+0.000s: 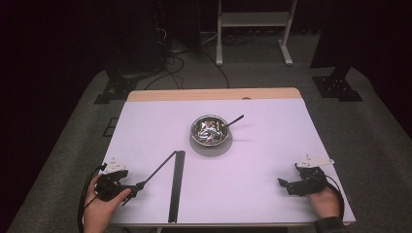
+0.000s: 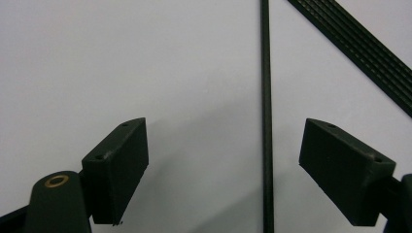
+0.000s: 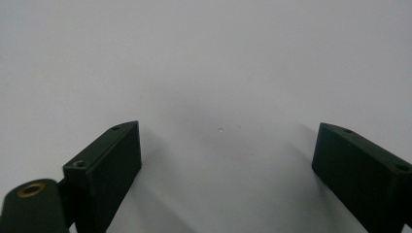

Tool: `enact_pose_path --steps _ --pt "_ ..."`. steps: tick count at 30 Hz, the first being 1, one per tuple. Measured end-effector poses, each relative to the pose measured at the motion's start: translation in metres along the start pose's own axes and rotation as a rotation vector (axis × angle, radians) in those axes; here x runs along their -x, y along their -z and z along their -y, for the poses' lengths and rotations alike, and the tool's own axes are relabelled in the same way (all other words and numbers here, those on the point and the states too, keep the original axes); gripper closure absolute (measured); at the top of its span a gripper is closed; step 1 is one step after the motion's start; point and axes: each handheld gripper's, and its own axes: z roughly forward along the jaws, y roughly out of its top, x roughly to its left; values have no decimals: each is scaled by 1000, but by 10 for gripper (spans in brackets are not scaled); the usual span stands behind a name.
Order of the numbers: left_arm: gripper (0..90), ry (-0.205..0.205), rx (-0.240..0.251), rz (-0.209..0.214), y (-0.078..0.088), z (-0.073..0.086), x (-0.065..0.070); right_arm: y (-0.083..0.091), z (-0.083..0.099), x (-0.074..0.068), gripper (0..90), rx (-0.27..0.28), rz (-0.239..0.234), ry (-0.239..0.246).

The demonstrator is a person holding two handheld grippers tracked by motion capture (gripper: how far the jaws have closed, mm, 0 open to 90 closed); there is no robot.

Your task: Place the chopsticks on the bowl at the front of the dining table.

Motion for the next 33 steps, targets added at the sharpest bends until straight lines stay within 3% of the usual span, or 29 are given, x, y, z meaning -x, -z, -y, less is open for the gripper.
enact_pose_path --steps 12,17,20,33 --pt "170 -21 9 16 -7 -13 7 0 0 0 91 0 0 0" --pt "170 -30 9 27 -14 -21 10 0 0 0 91 0 0 0" --pt "120 -33 4 35 -19 -24 13 0 0 0 91 0 0 0" --pt "138 -50 -13 42 -38 -40 19 0 0 0 91 0 0 0"
